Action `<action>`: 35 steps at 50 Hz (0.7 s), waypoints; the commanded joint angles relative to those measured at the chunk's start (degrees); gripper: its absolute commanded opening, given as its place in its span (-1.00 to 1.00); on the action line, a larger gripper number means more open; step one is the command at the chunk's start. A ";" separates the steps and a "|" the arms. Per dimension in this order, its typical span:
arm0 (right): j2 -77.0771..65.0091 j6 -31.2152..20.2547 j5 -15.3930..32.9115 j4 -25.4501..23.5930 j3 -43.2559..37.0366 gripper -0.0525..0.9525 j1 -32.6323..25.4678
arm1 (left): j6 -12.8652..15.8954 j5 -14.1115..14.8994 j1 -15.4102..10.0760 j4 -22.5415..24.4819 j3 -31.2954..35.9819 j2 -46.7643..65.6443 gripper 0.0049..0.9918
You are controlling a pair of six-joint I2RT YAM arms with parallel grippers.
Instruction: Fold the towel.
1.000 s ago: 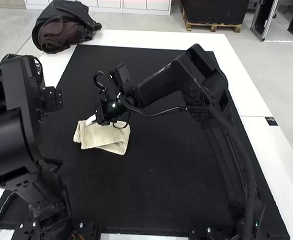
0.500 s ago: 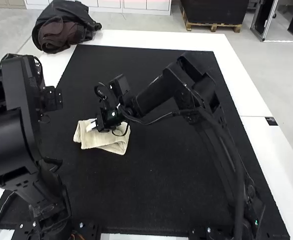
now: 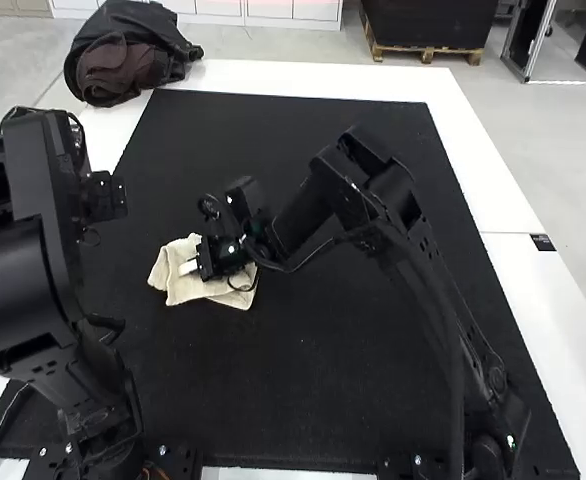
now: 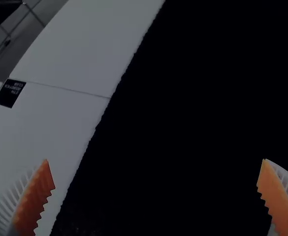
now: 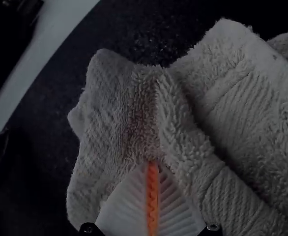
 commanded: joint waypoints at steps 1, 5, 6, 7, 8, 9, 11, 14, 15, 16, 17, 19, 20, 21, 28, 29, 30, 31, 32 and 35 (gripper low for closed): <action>0.64 0.19 1.77 0.97 -1.52 -0.94 -0.13 | -0.68 1.15 0.10 0.66 -0.11 -1.42 0.96; -0.24 1.24 1.86 1.67 -1.52 -0.94 -0.22 | -0.68 1.15 0.10 0.57 -0.19 -1.42 0.96; -0.77 1.77 1.86 2.11 -1.52 -0.94 -0.40 | -0.68 1.24 0.10 0.57 -0.11 -1.42 0.96; -1.38 2.03 1.86 2.29 -1.52 -0.94 -0.48 | -0.68 1.15 0.10 0.57 -0.11 -1.42 0.96; -2.17 2.21 1.86 2.29 -1.52 -0.94 -0.48 | -0.68 1.15 0.10 0.57 -0.02 -1.42 0.96; -2.79 2.47 1.86 2.29 -1.61 -0.94 -0.48 | -0.68 1.24 0.10 0.48 -0.02 -1.42 0.96; -4.28 3.09 1.86 2.29 -1.70 -0.94 -0.75 | -0.68 1.15 0.10 0.48 -0.02 -1.42 0.96; -6.57 4.58 1.86 2.20 -1.96 -0.94 -1.19 | -0.68 1.24 0.10 0.48 0.07 -1.42 0.96; -7.53 5.02 1.86 2.20 -1.96 -0.94 -1.36 | -0.68 1.24 0.10 0.40 0.16 -1.42 0.96; -8.33 5.29 1.86 2.20 -2.05 -0.94 -1.45 | -0.68 1.24 0.10 0.31 0.16 -1.42 0.96; -9.29 5.46 1.86 2.20 -2.14 -0.94 -1.54 | -0.68 1.24 0.10 0.31 0.16 -1.42 0.96; -11.31 6.25 1.86 2.11 -2.23 -0.94 -1.80 | -0.68 1.24 0.10 0.04 0.25 -1.42 0.96; -12.10 6.52 1.86 2.11 -2.23 -0.94 -1.98 | -0.68 1.24 0.10 -0.13 0.25 -1.42 0.96; -12.72 6.69 1.86 2.02 -2.23 -0.94 -2.07 | -0.68 1.24 0.01 -0.22 0.33 -1.42 0.96; -18.52 7.57 2.04 0.71 -2.23 -0.94 -3.21 | -0.77 1.33 0.10 -0.40 0.86 -1.51 0.96; -19.22 7.66 2.13 0.44 -2.23 -0.94 -3.38 | -0.77 1.33 0.01 -0.40 1.04 -1.42 0.96; -19.84 7.66 2.13 -0.17 -2.14 -0.94 -3.56 | -0.86 1.33 0.01 -0.48 1.21 -1.51 0.96; -20.54 7.66 2.13 -0.53 -2.14 -0.94 -3.82 | -0.86 1.42 -0.08 -0.57 1.39 -1.51 0.96; -21.51 7.75 2.13 -0.88 -2.14 -0.94 -4.17 | -0.86 1.42 -0.25 -0.66 1.56 -1.51 0.96; -23.97 7.83 2.21 -2.11 -2.23 -0.94 -5.05 | -0.94 1.42 -0.87 -1.27 2.18 -1.51 0.96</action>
